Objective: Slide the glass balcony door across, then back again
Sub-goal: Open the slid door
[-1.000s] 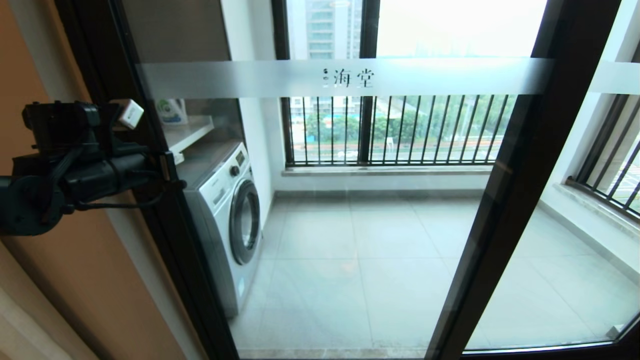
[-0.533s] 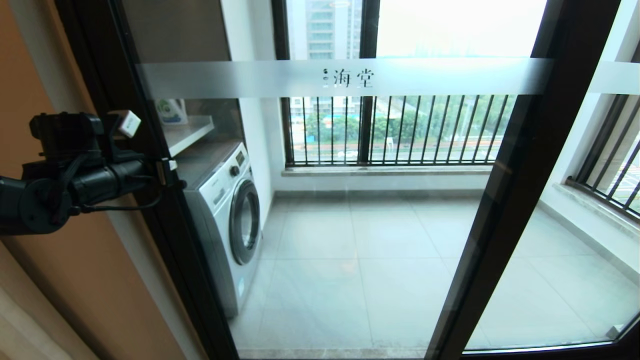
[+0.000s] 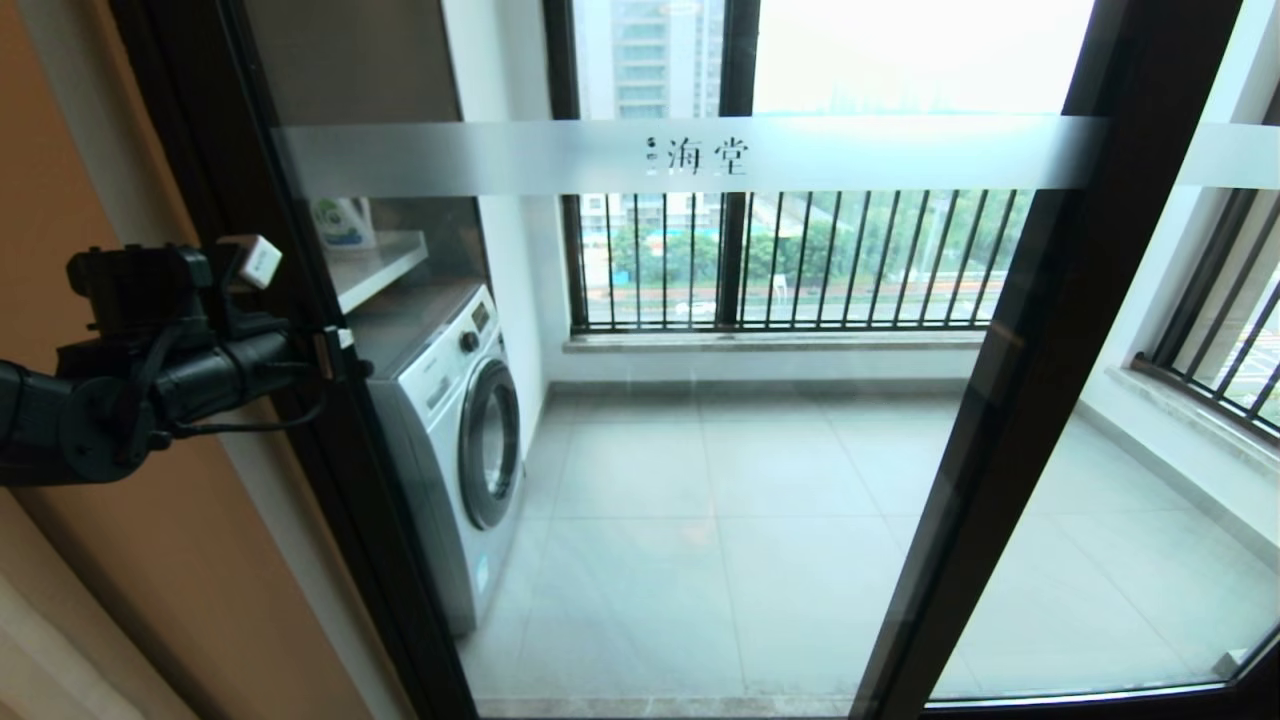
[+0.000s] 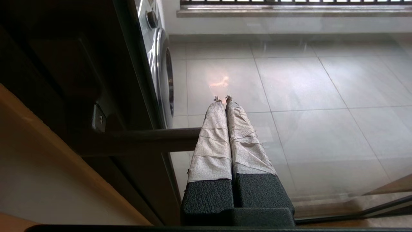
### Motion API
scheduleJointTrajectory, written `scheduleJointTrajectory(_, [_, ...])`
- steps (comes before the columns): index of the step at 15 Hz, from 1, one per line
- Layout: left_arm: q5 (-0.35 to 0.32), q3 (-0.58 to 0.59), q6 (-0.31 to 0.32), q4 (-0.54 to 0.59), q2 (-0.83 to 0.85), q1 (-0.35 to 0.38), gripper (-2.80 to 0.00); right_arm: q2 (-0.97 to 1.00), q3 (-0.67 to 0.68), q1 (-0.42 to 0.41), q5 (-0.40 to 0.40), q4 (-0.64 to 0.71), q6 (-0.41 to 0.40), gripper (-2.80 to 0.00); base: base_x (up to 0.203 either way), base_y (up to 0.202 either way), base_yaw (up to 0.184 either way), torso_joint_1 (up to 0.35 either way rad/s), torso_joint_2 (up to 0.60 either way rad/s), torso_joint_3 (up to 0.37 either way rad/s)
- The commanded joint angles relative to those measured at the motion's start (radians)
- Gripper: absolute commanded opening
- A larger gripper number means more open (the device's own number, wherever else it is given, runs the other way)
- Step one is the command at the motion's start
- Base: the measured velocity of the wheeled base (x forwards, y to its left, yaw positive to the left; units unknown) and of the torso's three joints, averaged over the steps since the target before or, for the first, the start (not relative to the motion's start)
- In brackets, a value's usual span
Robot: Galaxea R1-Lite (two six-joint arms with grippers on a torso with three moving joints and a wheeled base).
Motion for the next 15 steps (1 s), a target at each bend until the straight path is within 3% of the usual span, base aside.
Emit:
scheduleJointTrajectory(1, [0.001,0.025,0.002,-0.004,0.01,0.001,-2.8,-0.001,0.012,0.0,0.0,0.0,0.0,-2.8,0.0,0.0,0.0,0.0,0.0,0.0])
scheduleJointTrajectory(4, [0.006,0.04,0.005,-0.024,0.036,0.002,-2.8,-0.001,0.012,0.0,0.0,0.0,0.0,-2.8,0.0,0.0,0.0,0.0,0.0,0.0])
scheduleJointTrajectory(8, [0.01,0.08,0.007,-0.159,0.082,0.007,-2.8,-0.001,0.012,0.0,0.0,0.0,0.0,-2.8,0.0,0.0,0.0,0.0,0.0,0.0])
scheduleJointTrajectory(15, [0.007,0.131,0.008,-0.164,0.085,0.008,-2.8,0.001,0.012,0.0,0.0,0.0,0.0,-2.8,0.0,0.0,0.0,0.0,0.0,0.0])
